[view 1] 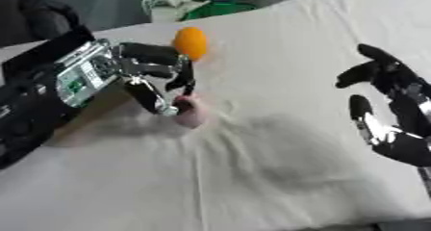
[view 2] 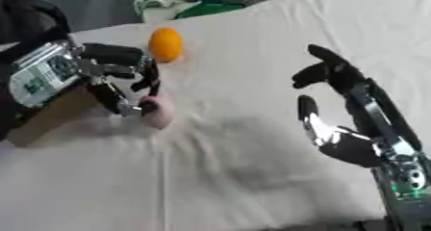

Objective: Pick up objects on the table and place them in the box.

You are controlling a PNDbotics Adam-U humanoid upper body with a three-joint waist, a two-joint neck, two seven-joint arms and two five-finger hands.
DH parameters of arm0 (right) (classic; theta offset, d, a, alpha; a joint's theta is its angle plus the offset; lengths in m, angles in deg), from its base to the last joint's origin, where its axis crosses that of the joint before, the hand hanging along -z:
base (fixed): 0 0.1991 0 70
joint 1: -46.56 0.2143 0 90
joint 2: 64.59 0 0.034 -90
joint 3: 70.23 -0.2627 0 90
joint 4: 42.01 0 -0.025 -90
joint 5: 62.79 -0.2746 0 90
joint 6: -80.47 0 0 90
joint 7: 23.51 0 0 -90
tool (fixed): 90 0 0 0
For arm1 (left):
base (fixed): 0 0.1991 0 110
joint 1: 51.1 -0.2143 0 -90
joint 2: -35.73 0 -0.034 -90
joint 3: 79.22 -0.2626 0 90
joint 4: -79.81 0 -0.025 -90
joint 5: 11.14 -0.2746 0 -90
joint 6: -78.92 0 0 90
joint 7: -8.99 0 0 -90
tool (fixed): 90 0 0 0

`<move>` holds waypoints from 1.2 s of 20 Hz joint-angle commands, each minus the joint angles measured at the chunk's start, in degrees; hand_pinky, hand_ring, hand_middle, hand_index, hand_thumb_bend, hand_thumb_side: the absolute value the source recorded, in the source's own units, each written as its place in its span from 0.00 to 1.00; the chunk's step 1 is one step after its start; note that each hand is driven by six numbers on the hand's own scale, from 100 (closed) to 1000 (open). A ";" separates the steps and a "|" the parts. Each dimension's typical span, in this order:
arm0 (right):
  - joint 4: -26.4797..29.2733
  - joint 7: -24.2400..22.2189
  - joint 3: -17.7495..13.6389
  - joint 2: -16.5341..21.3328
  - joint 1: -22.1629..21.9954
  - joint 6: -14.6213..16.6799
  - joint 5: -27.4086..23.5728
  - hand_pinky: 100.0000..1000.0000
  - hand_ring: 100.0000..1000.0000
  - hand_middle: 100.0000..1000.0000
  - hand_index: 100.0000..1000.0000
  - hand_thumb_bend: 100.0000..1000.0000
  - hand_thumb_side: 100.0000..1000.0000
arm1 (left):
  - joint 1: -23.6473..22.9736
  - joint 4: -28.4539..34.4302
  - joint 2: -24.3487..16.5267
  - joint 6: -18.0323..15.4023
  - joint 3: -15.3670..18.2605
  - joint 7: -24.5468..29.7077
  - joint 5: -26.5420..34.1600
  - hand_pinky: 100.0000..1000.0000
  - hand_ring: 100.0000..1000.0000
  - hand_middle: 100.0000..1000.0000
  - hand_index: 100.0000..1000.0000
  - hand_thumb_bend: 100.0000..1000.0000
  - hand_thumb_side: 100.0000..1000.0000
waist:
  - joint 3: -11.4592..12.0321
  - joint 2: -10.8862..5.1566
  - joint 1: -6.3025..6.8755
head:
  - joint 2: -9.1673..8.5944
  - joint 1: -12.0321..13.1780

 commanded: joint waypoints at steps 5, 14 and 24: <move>0.52 0.41 -0.49 0.11 0.24 -0.04 0.31 0.81 0.64 0.63 1.00 0.00 0.41 | 3.60 -2.97 -0.11 -20.03 14.55 20.10 0.76 0.58 0.26 0.13 0.34 0.00 0.10 | 0.46 -0.65 -0.80 | -0.65 -0.49; 0.50 0.64 -0.78 -0.09 0.08 -0.10 0.44 0.81 0.64 0.63 1.00 0.00 0.41 | 4.10 -10.04 0.90 -20.03 33.60 15.59 -13.38 0.59 0.29 0.16 0.38 0.05 0.09 | 0.90 -0.44 -1.23 | -1.02 -0.67; 0.49 0.74 -0.89 -0.06 0.05 -0.12 0.48 0.81 0.64 0.63 1.00 0.00 0.41 | 1.56 -19.76 -0.97 -13.45 41.12 -2.21 -44.83 0.60 0.36 0.24 0.43 0.17 0.12 | 1.09 -0.37 -1.23 | -1.43 -0.84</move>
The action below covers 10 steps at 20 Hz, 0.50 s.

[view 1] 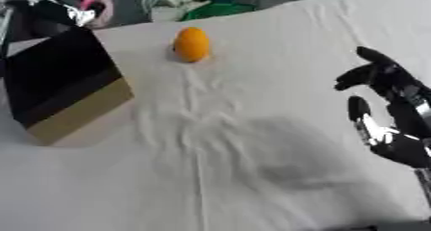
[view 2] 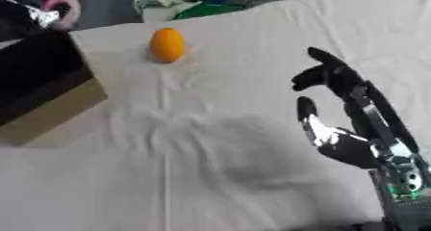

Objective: Pick up objects on the table and place them in the box.

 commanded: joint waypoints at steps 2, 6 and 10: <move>0.71 0.18 -0.17 0.09 0.54 -0.02 0.33 0.81 0.64 0.63 1.00 0.00 0.41 | 0.38 -3.94 -2.56 -4.99 1.76 2.41 -11.60 0.61 0.38 0.27 0.45 0.17 0.14 | 0.06 -0.85 -0.38 | -0.81 -0.05; 0.71 0.18 -0.20 0.11 0.61 0.02 0.34 0.81 0.64 0.63 1.00 0.00 0.41 | -0.06 -8.95 -2.11 -3.89 1.55 -0.19 -18.74 0.63 0.43 0.34 0.52 0.22 0.16 | -0.21 -0.75 -0.50 | -0.91 -0.07; 0.68 0.14 -0.15 0.12 0.62 0.04 0.36 0.81 0.64 0.63 1.00 0.00 0.41 | -0.20 -10.03 -2.03 -4.07 1.46 -0.87 -21.85 0.72 0.64 0.65 0.78 0.41 0.19 | -0.20 -0.70 -0.49 | -0.87 -0.03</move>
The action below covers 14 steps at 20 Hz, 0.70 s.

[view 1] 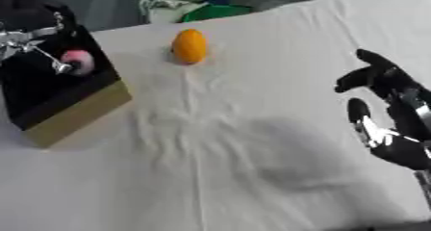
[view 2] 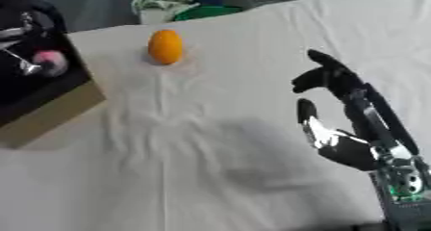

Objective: Pick up objects on the table and place them in the box.

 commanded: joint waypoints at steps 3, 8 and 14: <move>0.65 0.02 -0.11 0.11 0.61 0.02 0.29 0.81 0.64 0.63 1.00 0.00 0.41 | 1.16 2.18 -1.71 -2.05 1.29 0.56 -1.79 0.75 0.70 0.74 0.86 0.50 0.30 | 0.14 -0.88 -0.26 | -0.47 0.08; 0.63 0.01 -0.13 0.05 0.62 -0.02 0.32 0.81 0.64 0.63 1.00 0.00 0.41 | 2.71 8.69 -0.79 -1.62 3.38 0.76 2.17 0.78 0.72 0.77 0.88 0.47 0.37 | 0.02 -0.95 -0.33 | -0.60 0.41; 0.57 -0.20 0.00 -0.12 0.54 -0.02 0.24 0.81 0.64 0.63 1.00 0.00 0.41 | 6.88 16.85 2.22 1.41 4.82 6.16 8.79 0.78 0.72 0.78 0.87 0.44 0.37 | -0.16 -1.05 -0.36 | -0.68 1.82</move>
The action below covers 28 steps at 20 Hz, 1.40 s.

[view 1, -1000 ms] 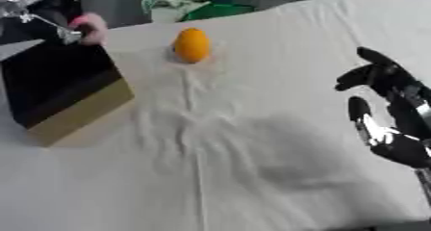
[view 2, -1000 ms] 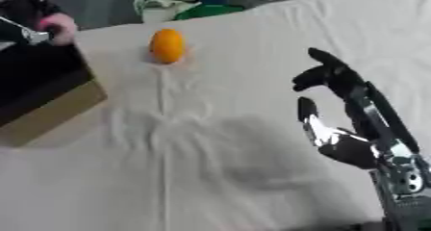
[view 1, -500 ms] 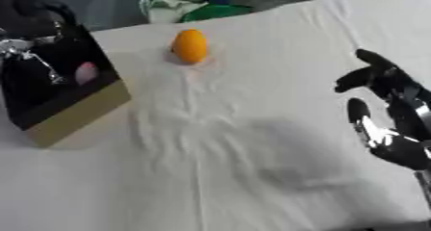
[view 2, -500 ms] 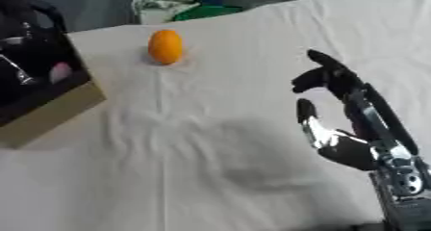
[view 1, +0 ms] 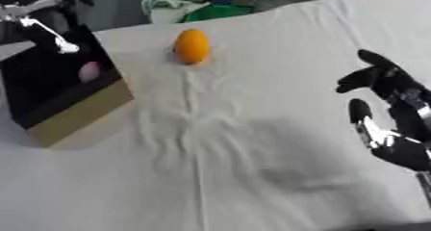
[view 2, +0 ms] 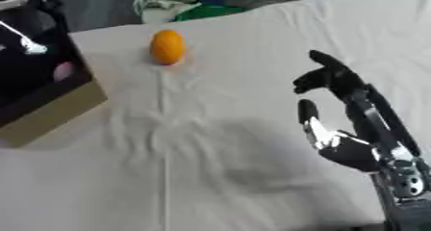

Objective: Pick up objects on the table and place them in the box.

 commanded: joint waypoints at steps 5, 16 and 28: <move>0.54 -0.24 0.13 0.08 0.42 0.00 -0.01 0.81 0.64 0.63 1.00 0.00 0.42 | 6.44 8.67 3.52 0.92 -0.42 7.03 4.99 0.76 0.71 0.76 0.85 0.43 0.35 | -0.23 -1.05 -0.37 | -0.68 1.47; 0.38 -0.97 0.69 -0.63 0.31 0.08 -0.40 0.81 0.64 0.63 1.00 0.00 0.42 | 15.79 -1.97 18.54 5.28 -2.35 4.90 -6.78 0.73 0.67 0.74 0.83 0.27 0.41 | -1.23 -1.00 -0.72 | -0.78 1.39; 0.31 -1.54 0.99 -1.05 0.40 0.12 -0.72 0.81 0.64 0.63 1.00 0.00 0.42 | 16.55 -12.85 24.60 23.47 3.27 -6.60 -26.49 0.70 0.64 0.72 0.82 0.23 0.28 | -2.41 -0.73 -0.70 | -1.09 1.60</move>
